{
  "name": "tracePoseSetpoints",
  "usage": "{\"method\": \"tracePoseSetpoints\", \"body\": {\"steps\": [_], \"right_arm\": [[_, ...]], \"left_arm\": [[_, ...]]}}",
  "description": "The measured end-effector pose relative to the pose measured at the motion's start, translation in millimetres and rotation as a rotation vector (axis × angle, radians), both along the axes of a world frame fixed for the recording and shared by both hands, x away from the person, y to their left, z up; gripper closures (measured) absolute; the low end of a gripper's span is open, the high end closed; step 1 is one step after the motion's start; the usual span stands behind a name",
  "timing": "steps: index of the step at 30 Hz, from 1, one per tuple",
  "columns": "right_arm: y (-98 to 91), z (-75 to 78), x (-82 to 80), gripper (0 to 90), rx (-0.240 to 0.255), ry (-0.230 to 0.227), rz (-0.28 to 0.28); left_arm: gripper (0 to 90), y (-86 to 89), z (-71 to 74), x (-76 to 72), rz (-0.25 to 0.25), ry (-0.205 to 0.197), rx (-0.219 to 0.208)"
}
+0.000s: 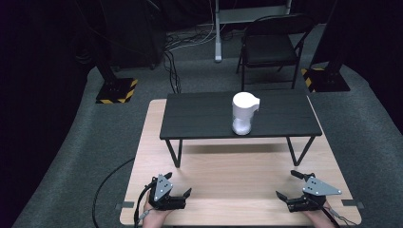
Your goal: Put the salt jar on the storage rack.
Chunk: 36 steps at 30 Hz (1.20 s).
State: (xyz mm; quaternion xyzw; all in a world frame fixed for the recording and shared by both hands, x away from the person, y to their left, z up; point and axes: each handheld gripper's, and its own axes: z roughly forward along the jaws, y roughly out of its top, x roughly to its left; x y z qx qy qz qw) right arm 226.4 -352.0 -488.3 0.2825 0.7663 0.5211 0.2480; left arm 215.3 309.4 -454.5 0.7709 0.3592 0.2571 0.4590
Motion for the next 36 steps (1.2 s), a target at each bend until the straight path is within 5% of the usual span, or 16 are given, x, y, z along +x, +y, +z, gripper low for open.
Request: {"method": "tracePoseSetpoints", "body": {"steps": [36], "right_arm": [[-0.7, 1.8, 1.3, 2.7, 0.002, 0.006, -0.017]], "left_arm": [[6.7, 1.3, -0.6, -4.2, 0.013, -0.008, -0.004]]}}
